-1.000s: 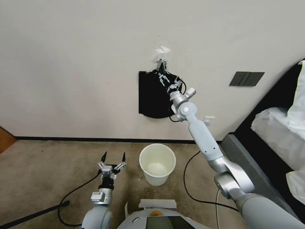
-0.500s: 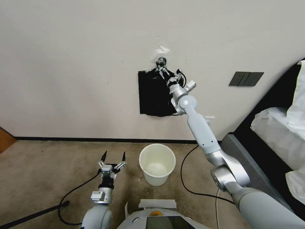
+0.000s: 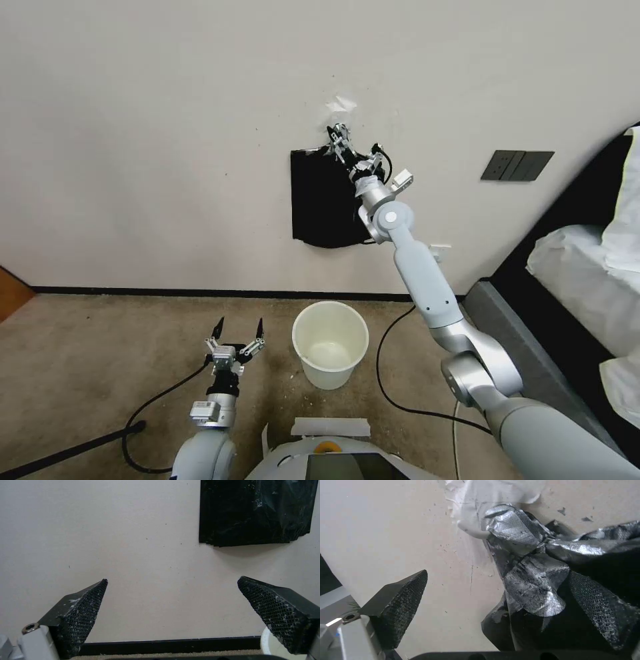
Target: Place a trash bag onto the trash bin.
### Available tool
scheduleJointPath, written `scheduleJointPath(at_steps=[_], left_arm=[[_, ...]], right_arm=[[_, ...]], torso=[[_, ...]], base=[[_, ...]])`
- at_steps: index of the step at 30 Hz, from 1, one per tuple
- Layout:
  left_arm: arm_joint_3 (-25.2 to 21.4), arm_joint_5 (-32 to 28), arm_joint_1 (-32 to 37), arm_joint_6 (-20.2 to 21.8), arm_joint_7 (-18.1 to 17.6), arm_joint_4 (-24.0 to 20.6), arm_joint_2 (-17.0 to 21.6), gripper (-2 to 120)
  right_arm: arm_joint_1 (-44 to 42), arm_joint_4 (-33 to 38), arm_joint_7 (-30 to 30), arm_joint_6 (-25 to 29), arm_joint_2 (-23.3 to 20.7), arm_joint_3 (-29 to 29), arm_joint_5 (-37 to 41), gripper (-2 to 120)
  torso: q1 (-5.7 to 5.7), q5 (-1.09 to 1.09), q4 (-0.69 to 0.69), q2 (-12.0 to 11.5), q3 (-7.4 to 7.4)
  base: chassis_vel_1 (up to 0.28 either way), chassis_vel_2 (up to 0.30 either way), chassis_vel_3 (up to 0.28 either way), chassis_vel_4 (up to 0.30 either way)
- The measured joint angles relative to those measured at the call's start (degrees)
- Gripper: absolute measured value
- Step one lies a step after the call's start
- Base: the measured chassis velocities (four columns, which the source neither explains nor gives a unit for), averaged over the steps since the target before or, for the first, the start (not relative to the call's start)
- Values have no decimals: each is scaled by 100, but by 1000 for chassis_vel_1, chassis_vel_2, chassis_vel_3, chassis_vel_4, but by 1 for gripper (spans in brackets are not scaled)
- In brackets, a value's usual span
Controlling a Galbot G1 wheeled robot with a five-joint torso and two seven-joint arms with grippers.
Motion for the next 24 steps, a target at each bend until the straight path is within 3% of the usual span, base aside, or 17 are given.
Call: scheduleJointPath(at_steps=[7, 8, 12, 13, 15, 24], left_arm=[[-7, -13, -7, 6, -1, -2, 5, 100], [-16, -15, -14, 7, -1, -5, 9, 100], [-19, -15, -15, 7, -1, -5, 9, 100], [-21, -15, -16, 7, -1, -5, 8, 100], [-18, -14, -16, 6, -2, 12, -2, 100], [8, -12, -36, 7, -6, 6, -7, 100]], right_arm=[[11, -61, -13, -16, 70, 30, 41, 91], [4, -53, -32, -20, 96, 61, 71, 80], [-10, -39, -39, -20, 98, 69, 77, 78], [-33, -23, -51, -21, 99, 79, 79, 67], [-85, -29, -61, -22, 99, 119, 80, 55], [-87, -144, -37, -15, 117, 177, 91, 25]], torso=[[0, 0, 0, 0, 0], [0, 0, 0, 0, 0], [0, -1, 0, 0, 0], [0, 0, 0, 0, 0], [0, 0, 0, 0, 0], [0, 0, 0, 0, 0]], base=[[0, 0, 0, 0], [0, 0, 0, 0], [0, 0, 0, 0], [0, 0, 0, 0], [0, 0, 0, 0], [0, 0, 0, 0]])
